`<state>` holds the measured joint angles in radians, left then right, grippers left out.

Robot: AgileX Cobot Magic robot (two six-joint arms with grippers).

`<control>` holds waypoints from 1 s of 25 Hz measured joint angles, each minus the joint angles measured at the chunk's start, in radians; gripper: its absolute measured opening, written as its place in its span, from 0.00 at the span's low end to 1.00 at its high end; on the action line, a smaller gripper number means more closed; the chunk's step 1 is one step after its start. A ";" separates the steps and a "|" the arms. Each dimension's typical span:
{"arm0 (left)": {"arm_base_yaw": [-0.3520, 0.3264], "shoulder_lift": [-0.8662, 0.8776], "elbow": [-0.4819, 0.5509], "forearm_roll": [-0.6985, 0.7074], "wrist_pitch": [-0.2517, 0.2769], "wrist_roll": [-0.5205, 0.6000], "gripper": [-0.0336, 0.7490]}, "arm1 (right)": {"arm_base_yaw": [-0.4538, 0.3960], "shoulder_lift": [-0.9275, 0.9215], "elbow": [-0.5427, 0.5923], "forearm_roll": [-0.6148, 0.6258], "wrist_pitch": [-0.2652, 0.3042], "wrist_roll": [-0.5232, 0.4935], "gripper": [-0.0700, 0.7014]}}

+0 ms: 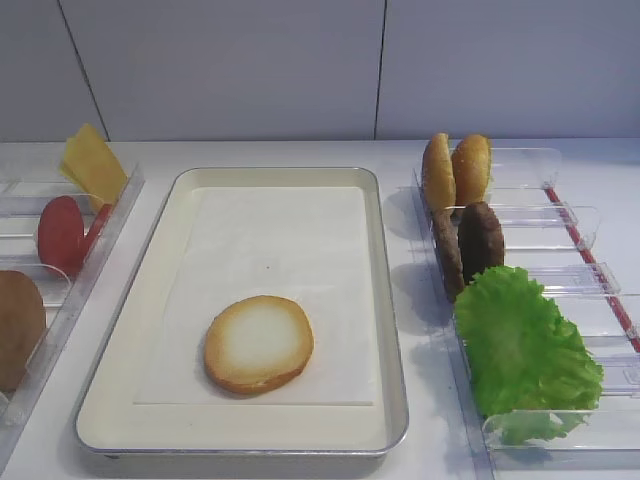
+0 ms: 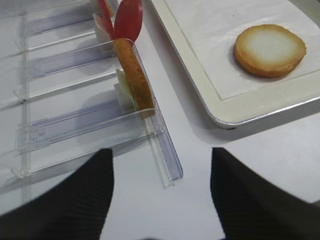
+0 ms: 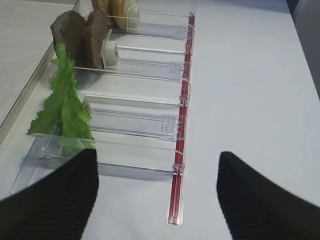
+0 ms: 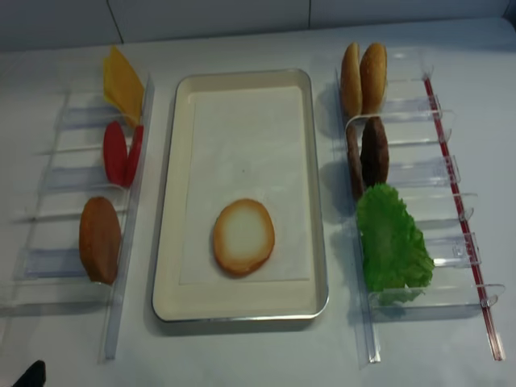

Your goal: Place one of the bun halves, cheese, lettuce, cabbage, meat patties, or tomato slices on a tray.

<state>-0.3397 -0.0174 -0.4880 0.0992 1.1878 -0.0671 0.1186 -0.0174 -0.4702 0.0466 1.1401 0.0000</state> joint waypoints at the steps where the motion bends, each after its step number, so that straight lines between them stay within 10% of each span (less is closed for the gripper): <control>1: 0.000 0.000 0.000 0.002 0.000 0.000 0.57 | 0.000 0.000 0.000 0.000 0.000 0.000 0.76; 25: 0.226 0.000 0.000 0.002 -0.003 0.000 0.57 | 0.000 0.000 0.000 0.000 0.000 -0.006 0.76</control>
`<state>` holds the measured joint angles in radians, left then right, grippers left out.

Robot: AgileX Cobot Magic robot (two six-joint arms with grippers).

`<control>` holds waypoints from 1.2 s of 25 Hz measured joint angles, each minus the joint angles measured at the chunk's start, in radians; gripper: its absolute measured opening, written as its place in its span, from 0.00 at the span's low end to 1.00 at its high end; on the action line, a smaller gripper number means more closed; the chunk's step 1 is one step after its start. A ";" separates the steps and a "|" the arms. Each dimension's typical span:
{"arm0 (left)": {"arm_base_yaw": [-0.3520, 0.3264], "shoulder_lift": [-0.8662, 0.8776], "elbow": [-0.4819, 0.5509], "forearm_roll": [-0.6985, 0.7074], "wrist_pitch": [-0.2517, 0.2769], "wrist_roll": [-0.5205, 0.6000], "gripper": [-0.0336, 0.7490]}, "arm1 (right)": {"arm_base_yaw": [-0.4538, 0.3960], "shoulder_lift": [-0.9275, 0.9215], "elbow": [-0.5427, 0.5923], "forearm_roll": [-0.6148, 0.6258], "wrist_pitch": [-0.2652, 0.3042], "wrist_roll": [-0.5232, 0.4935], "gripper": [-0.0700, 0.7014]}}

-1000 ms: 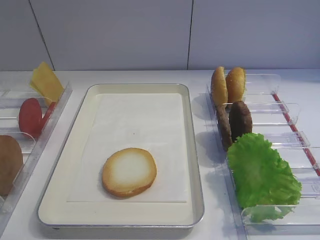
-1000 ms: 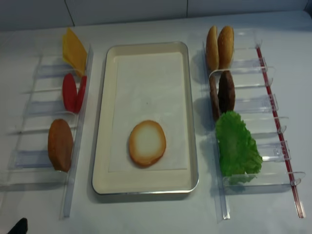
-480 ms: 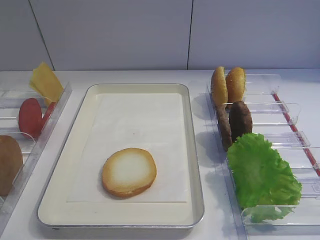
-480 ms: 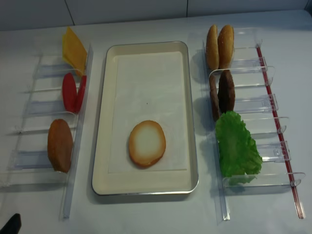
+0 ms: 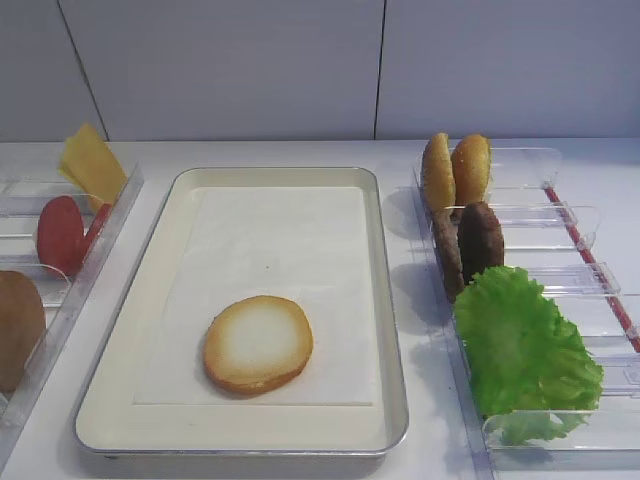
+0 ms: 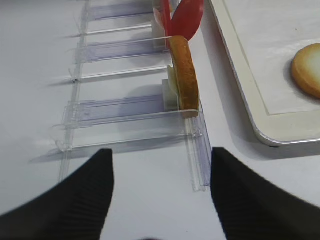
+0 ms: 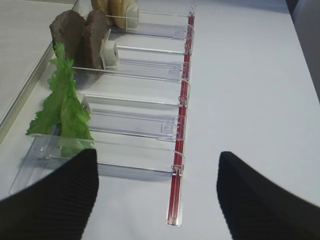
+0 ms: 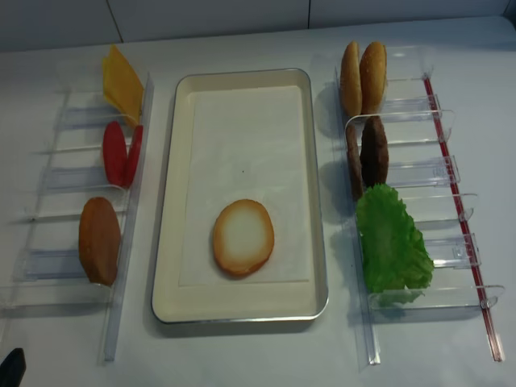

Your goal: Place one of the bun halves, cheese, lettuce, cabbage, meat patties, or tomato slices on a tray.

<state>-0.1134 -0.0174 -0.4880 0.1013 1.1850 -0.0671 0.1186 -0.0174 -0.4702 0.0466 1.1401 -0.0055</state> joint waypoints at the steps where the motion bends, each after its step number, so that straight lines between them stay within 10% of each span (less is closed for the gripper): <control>1: 0.000 0.000 0.000 0.000 0.000 0.000 0.57 | 0.000 0.000 0.000 0.000 0.000 0.000 0.76; 30: -0.002 0.000 0.000 0.000 -0.002 0.000 0.57 | 0.000 0.000 0.000 0.000 0.000 0.000 0.76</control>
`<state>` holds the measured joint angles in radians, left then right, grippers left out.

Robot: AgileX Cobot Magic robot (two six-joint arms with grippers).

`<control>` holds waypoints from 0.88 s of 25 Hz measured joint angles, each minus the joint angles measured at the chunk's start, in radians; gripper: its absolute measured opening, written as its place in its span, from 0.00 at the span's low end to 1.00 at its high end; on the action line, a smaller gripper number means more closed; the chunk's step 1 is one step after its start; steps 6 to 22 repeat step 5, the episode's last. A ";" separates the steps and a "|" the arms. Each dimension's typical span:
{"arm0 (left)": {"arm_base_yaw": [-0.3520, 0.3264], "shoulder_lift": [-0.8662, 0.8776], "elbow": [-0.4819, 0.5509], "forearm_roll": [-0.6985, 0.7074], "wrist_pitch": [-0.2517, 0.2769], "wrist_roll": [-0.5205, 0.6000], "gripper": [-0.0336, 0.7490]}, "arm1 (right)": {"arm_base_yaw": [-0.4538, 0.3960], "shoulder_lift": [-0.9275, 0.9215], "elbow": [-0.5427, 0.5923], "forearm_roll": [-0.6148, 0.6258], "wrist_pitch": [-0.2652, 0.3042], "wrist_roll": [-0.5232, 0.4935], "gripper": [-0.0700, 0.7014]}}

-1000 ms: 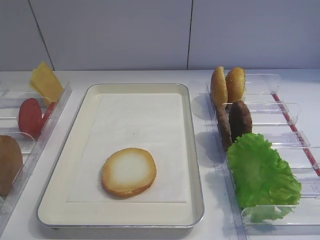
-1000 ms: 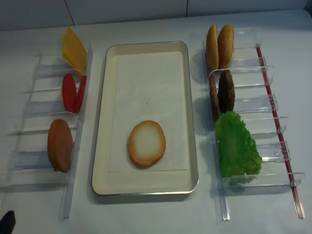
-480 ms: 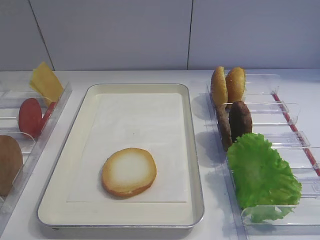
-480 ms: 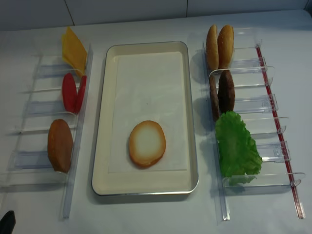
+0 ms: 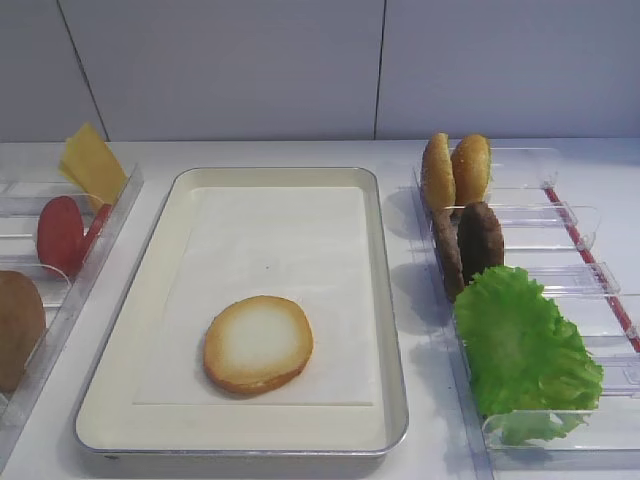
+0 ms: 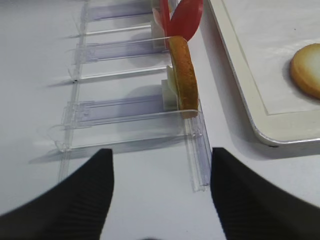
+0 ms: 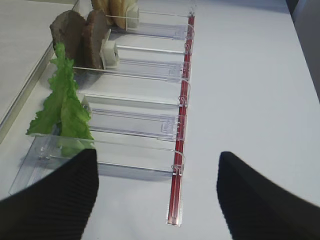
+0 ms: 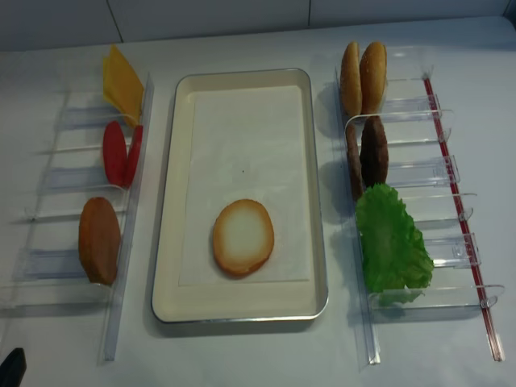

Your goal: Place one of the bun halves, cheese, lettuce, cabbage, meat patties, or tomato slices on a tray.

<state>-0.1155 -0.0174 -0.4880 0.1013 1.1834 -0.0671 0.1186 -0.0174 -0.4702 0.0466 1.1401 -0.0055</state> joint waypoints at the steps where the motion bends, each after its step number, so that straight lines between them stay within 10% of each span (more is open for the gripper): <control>1: 0.000 0.000 0.000 0.000 0.000 0.000 0.57 | 0.000 0.000 0.000 0.000 0.000 0.006 0.76; 22: 0.000 0.000 0.000 0.000 0.000 0.000 0.57 | 0.000 0.000 0.000 0.000 0.000 0.006 0.76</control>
